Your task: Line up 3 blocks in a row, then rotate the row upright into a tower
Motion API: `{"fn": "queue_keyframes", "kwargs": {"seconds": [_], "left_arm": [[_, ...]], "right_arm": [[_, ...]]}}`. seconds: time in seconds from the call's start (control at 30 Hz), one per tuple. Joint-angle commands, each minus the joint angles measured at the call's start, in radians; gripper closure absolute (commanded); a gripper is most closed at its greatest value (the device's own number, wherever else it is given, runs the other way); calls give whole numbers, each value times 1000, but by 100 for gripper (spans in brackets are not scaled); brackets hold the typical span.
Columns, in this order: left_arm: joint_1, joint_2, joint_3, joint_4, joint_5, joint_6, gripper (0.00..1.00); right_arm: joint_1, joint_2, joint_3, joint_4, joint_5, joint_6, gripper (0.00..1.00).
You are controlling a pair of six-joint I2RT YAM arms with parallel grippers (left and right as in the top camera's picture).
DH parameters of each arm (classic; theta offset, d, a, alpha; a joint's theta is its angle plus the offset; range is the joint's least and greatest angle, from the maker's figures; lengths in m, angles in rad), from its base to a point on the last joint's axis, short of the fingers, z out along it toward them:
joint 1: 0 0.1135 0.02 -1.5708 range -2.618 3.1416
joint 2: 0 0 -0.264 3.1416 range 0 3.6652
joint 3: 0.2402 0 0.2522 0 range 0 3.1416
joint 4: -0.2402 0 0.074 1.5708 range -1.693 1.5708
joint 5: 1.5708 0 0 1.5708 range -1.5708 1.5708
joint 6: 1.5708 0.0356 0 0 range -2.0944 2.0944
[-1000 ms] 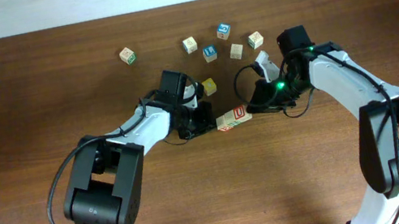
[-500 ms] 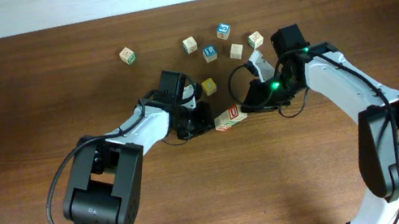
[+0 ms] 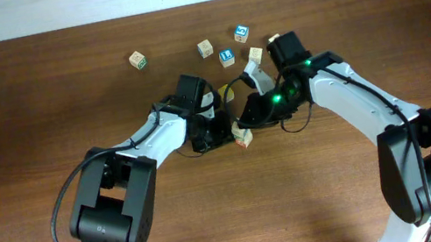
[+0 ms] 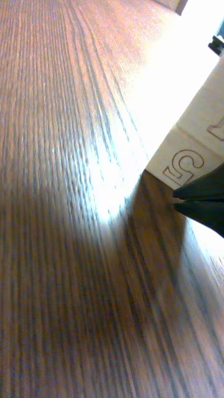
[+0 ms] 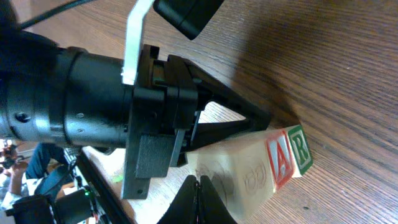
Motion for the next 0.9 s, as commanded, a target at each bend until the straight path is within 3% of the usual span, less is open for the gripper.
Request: {"fn": "queue_keyframes", "kwargs": {"seconds": [0.0,0.3,0.8,0.83,0.87], "left_arm": [[-10,-19,24,-2,27,-2,100],[-3,-19,24,-20,-10,-1,100],[135,-76,61,-124,-169,78,100],[140,-84,62,-129,-175,82,100],[140,-85,62,-129,-181,83,100]], "right_arm": [[2,30,-17,-2,32,6,96],[1,30,-17,-10,52,6,96],[-1,30,-14,-19,131,28,96],[-1,30,3,-37,129,24,85],[-1,29,16,-50,129,20,81]]}}
